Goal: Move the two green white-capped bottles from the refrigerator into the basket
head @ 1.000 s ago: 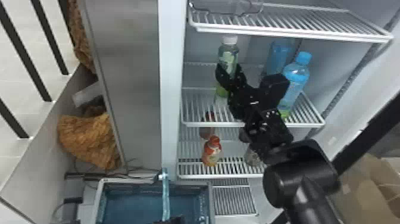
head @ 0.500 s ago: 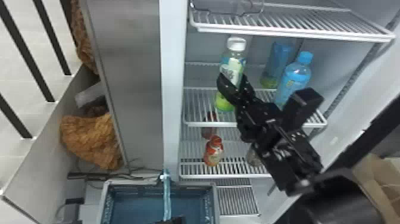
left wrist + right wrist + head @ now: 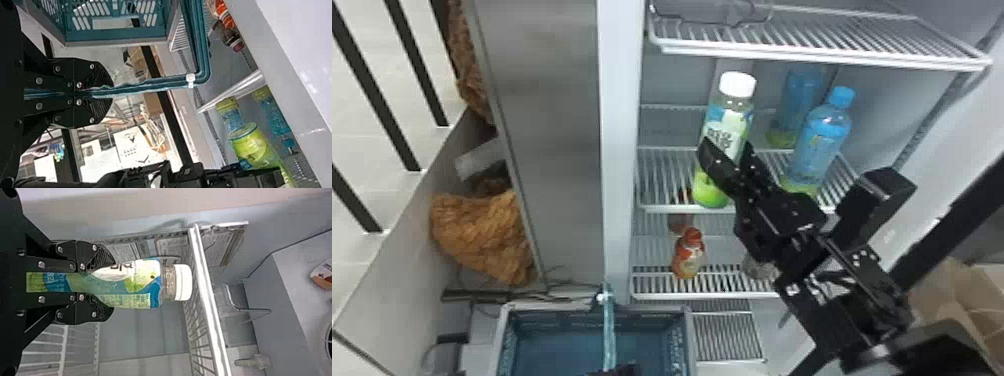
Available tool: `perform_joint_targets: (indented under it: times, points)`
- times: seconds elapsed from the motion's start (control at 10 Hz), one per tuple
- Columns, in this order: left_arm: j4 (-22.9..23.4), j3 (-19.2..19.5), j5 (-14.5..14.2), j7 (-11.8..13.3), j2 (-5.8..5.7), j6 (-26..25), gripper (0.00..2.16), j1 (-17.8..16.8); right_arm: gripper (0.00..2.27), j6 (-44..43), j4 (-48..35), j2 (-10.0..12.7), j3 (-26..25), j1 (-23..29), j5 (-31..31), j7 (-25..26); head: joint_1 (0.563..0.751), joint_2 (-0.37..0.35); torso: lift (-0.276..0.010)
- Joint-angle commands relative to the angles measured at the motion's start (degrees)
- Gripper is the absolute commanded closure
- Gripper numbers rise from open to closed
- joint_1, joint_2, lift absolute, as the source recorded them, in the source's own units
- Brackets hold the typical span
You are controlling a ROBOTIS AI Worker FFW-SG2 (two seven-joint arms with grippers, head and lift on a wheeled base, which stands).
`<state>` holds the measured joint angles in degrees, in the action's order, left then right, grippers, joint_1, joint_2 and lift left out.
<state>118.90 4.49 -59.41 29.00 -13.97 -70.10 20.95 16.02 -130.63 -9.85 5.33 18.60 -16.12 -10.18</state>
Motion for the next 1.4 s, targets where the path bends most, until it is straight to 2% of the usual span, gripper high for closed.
perform_joint_targets:
  times: [0.0, 0.4, 0.6, 1.0, 1.3]
  points:
    - [0.00, -0.03, 0.00, 0.00, 0.09, 0.07, 1.20, 0.00, 1.01, 3.95, -3.73, 0.18, -0.64, 1.93, -1.02, -0.98, 0.695, -0.135, -0.004]
    - [0.00, 0.08, -0.11, 0.00, 0.09, -0.07, 1.20, 0.14, 1.01, 19.84, -18.92, 1.50, -5.78, 9.66, 0.92, -3.79, 0.695, -0.138, -0.004]
    - [0.00, 0.20, -0.11, 0.00, 0.09, -0.07, 1.20, 0.14, 1.01, 24.62, -23.00, 1.67, -6.81, 13.18, 0.58, -4.58, 0.695, -0.154, -0.004]
    - [0.00, 0.08, -0.11, 0.00, 0.09, -0.07, 1.20, 0.14, 1.01, 31.93, -25.39, 2.38, -8.41, 17.96, -0.57, -7.22, 0.695, -0.158, -0.004]
    - [0.00, -0.37, -0.11, 0.00, -0.09, -0.35, 1.20, -0.14, 1.01, 37.42, -24.41, 2.46, -8.18, 18.10, -0.68, -9.50, 0.695, -0.156, -0.004]
